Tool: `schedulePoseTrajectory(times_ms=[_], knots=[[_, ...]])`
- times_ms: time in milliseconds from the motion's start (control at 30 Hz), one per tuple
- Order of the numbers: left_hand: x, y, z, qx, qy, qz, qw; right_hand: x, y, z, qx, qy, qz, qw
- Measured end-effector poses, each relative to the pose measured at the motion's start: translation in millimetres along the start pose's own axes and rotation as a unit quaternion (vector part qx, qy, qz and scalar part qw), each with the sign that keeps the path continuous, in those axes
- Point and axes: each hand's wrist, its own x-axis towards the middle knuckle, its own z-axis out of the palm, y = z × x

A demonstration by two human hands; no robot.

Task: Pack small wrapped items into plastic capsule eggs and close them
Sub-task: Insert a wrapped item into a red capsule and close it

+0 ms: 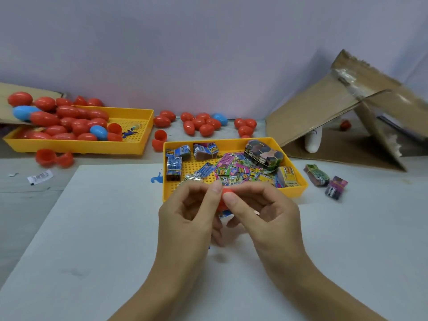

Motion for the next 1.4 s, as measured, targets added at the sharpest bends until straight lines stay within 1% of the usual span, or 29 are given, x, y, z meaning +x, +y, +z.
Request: schedulePoseTrajectory(times_ms=[67,167,233,333,400,533,600,700,833,900,967,1033,1167,1267,1333,1400], knots=[[-2.8,-2.1,1.1,0.025,0.014,0.036,0.999,0.2,0.7,-3.6,0.009,-0.007,0.018,1.0],[-4.9,-4.6,2.5,0.033,0.021,0.098,0.994,0.1,-0.6,-5.6,0.029,-0.013,0.055,0.998],[-4.2,-5.7,3.1,0.049,0.008,0.138,0.989,0.4,-1.8,-7.0,0.015,-0.024,0.069,0.997],[-2.1,-7.0,1.9,0.078,-0.024,0.191,0.978,2.5,-3.5,-12.1,0.018,-0.063,0.085,0.994],[-1.6,-7.6,1.8,0.089,-0.051,0.207,0.973,5.2,-4.3,-16.3,0.016,-0.062,0.093,0.994],[-2.7,-8.3,3.4,0.102,-0.072,0.197,0.972,9.8,1.2,-21.0,0.035,-0.035,0.099,0.994],[-3.9,-9.3,3.6,0.08,-0.053,0.166,0.982,10.1,2.5,-20.4,0.049,-0.039,0.087,0.994],[-5.7,-6.6,3.5,0.033,-0.014,0.091,0.995,9.4,3.0,-18.8,0.049,-0.048,0.066,0.995],[-4.5,-0.9,3.2,0.011,-0.016,0.034,0.999,9.8,5.1,-18.3,0.029,-0.068,0.029,0.997],[-3.7,0.3,3.6,-0.009,-0.011,0.022,1.0,9.6,7.0,-17.8,0.02,-0.083,0.011,0.996],[-3.1,0.0,4.7,-0.009,0.014,0.035,0.999,9.1,8.4,-17.8,0.02,-0.094,-0.002,0.995],[-3.5,-1.0,5.7,0.008,0.03,0.068,0.997,8.9,9.8,-19.3,0.026,-0.096,-0.007,0.995],[-5.0,-0.7,5.7,0.044,0.02,0.116,0.992,9.8,11.1,-20.1,0.057,-0.078,0.019,0.995],[-5.8,1.9,6.2,0.064,-0.002,0.154,0.986,9.0,9.0,-18.0,0.028,-0.084,0.027,0.996],[-6.0,1.2,6.8,0.043,-0.001,0.149,0.988,8.3,6.1,-17.2,0.004,-0.095,0.032,0.995],[-5.5,-0.8,5.8,0.029,0.002,0.15,0.988,8.8,4.7,-16.9,0.007,-0.089,0.043,0.995]])
